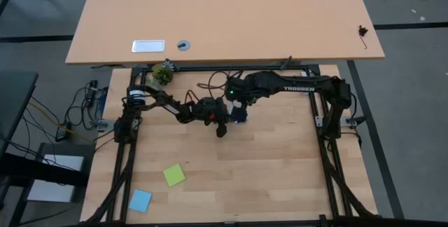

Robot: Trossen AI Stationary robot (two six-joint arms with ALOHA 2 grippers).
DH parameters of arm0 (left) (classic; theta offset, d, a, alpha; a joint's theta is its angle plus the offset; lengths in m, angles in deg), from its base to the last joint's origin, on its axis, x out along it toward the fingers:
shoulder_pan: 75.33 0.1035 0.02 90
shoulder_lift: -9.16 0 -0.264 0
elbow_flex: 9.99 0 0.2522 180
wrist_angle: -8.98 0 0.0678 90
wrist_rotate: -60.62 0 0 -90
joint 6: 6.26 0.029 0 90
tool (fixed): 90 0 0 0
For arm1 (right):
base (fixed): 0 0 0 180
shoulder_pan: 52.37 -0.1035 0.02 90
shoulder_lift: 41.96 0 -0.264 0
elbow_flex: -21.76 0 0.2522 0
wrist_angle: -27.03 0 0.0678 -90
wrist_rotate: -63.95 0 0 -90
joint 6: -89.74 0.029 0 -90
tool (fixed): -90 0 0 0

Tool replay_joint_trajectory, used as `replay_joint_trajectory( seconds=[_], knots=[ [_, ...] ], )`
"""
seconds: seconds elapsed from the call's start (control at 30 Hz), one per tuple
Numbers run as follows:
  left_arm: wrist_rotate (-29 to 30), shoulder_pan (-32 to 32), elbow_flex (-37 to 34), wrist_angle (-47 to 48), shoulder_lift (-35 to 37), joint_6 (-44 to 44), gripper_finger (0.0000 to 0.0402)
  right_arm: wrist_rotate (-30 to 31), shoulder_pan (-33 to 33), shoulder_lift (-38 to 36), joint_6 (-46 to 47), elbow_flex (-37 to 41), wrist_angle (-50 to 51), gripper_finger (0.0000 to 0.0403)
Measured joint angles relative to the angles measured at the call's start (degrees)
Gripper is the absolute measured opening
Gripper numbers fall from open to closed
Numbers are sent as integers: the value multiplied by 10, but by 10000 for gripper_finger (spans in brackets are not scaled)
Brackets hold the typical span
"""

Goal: Screw lightbulb
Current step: Remove the lightbulb from the lamp

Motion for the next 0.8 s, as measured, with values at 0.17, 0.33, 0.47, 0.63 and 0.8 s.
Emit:
replay_joint_trajectory(
  seconds=[0.17, 0.33, 0.47, 0.63, 0.8],
  knots=[
    [0, 0, 0, 0, 0, 0, 0, -35, 11, 3, 182, 1, 4, 352],
    [0, 0, 0, 0, 0, 0, 0, -36, 16, 5, 206, 18, -3, 352],
    [0, 0, 0, 0, 0, 0, 0, -31, 24, 6, 210, 21, -3, 340],
    [0, 0, 0, 0, 0, 0, 0, -32, 31, 6, 179, 21, -4, 301],
    [0, 0, 0, 0, 0, 0, 0, -48, 38, 6, 42, 21, -5, 266]
  ],
)
